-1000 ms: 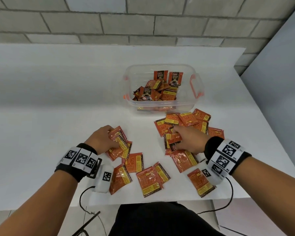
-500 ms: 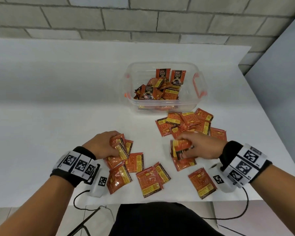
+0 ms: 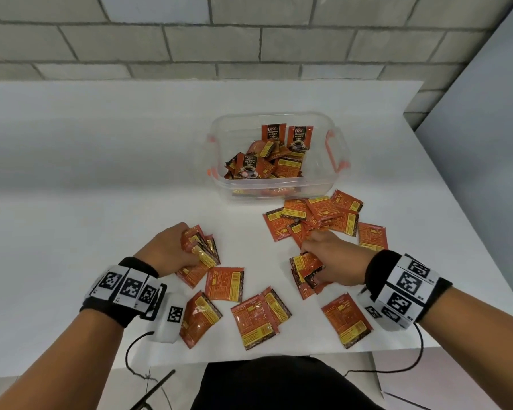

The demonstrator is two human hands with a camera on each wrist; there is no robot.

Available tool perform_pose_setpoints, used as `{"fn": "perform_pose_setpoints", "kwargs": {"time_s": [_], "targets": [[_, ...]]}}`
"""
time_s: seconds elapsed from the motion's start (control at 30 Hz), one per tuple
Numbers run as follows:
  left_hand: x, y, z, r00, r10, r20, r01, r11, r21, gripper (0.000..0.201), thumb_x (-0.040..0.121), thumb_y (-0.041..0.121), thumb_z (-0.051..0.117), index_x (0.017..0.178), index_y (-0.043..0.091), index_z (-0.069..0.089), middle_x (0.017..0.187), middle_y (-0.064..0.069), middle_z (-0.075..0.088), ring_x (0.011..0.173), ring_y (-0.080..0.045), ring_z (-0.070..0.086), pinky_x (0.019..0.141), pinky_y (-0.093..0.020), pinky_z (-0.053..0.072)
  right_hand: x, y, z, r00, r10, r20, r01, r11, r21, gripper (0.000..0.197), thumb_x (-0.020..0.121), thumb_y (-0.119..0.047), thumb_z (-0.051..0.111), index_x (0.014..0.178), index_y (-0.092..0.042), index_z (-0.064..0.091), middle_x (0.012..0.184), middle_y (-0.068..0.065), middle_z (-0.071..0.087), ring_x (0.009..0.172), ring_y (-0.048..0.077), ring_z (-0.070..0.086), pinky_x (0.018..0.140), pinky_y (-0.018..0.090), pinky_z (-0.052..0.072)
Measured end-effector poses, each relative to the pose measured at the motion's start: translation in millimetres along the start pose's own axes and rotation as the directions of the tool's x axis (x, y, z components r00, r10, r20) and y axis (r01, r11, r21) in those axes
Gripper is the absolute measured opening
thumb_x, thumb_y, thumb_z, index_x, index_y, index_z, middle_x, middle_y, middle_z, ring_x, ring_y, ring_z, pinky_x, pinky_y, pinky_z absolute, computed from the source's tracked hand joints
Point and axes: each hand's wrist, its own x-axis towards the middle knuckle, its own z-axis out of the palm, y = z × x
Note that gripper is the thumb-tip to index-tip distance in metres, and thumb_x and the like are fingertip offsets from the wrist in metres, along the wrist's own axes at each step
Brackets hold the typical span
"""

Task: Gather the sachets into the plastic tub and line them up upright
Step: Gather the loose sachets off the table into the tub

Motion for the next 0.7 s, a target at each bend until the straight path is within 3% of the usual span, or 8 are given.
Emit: {"fn": "perform_pose_setpoints", "kwargs": {"time_s": [0.13,0.23,0.33,0.43,0.5,0.57,0.63,0.7], "targets": [[0.5,-4.9,-13.1,0.997,0.002,-0.078,-0.011,0.993,-0.119,0.027,0.077,0.01,0.074,0.095,0.018,0.055,0.09,-0.004,0.066,0.079,-0.018,0.063,0.064,-0.026,0.046,-2.8,-1.4,-10.1,1.0,0.003,-0.024,0.0,0.993,0.115,0.043,0.091,-0.025,0.061,0.13,-0.021,0.043,0.113,-0.005,0.051,0.097,0.012,0.049,0.076,0.023,0.04],[1.3,-1.4,-28.3,0.966,-0.022,-0.257,-0.038,0.973,-0.226,0.024,0.079,0.01,0.071,0.097,0.015,0.055,0.09,-0.004,0.065,0.077,-0.016,0.06,0.061,-0.026,0.042,-3.1,0.3,-29.5,0.996,0.0,-0.092,0.026,0.959,0.282,0.022,0.09,-0.029,0.063,0.105,-0.035,0.048,0.096,-0.006,0.061,0.077,0.012,0.058,0.06,0.025,0.046],[5.8,8.1,-52.2,0.911,-0.08,-0.405,-0.102,0.907,-0.409,0.025,0.081,0.01,0.068,0.103,0.015,0.058,0.094,-0.003,0.066,0.085,-0.02,0.063,0.071,-0.029,0.048,-4.5,-7.1,-63.0,0.96,0.037,-0.278,0.118,0.846,0.52,0.025,0.087,-0.024,0.067,0.092,-0.04,0.049,0.086,-0.013,0.064,0.073,-0.001,0.061,0.058,0.013,0.043],[17.6,33.7,-75.8,0.898,-0.127,-0.422,-0.18,0.769,-0.614,0.028,0.071,0.02,0.071,0.099,0.015,0.064,0.099,-0.009,0.071,0.092,-0.028,0.067,0.087,-0.044,0.054,13.7,-10.1,-95.0,0.895,0.178,-0.408,0.197,0.664,0.722,0.014,0.089,-0.016,0.064,0.094,-0.024,0.052,0.077,-0.013,0.065,0.057,-0.004,0.059,0.055,0.013,0.045],[31.0,64.8,-81.8,0.897,-0.098,-0.432,-0.233,0.726,-0.647,0.03,0.069,0.021,0.067,0.098,0.014,0.065,0.102,-0.012,0.071,0.089,-0.027,0.067,0.081,-0.04,0.054,37.8,-7.5,-112.3,0.837,0.316,-0.446,0.198,0.586,0.786,0.017,0.089,-0.017,0.063,0.102,-0.015,0.052,0.086,-0.008,0.064,0.064,0.003,0.057,0.066,0.024,0.051],[49.0,101.4,-81.6,0.895,-0.038,-0.444,-0.245,0.792,-0.56,0.029,0.077,0.015,0.065,0.106,0.012,0.06,0.102,-0.008,0.067,0.088,-0.024,0.063,0.076,-0.033,0.052,61.3,-7.2,-127.8,0.788,0.423,-0.448,0.146,0.578,0.803,0.019,0.088,-0.013,0.061,0.104,-0.012,0.051,0.087,0.001,0.061,0.074,0.016,0.058,0.072,0.034,0.051],[68.1,136.0,-76.0,0.909,0.014,-0.416,-0.206,0.884,-0.419,0.024,0.084,0.011,0.061,0.107,0.013,0.054,0.101,-0.005,0.059,0.089,-0.023,0.058,0.076,-0.029,0.048,82.3,-8.0,-137.7,0.781,0.459,-0.424,0.032,0.648,0.761,0.019,0.087,-0.012,0.061,0.103,-0.007,0.051,0.089,0.004,0.059,0.085,0.022,0.059,0.077,0.036,0.05],[91.8,158.7,-70.7,0.938,0.022,-0.345,-0.141,0.936,-0.324,0.027,0.087,0.01,0.058,0.112,0.01,0.048,0.105,-0.006,0.056,0.095,-0.024,0.057,0.075,-0.029,0.045,101.7,-6.3,-143.0,0.809,0.469,-0.354,-0.109,0.712,0.694,0.048,0.085,-0.02,0.067,0.125,-0.002,0.048,0.107,0.007,0.06,0.095,0.024,0.06,0.081,0.036,0.051]]}}
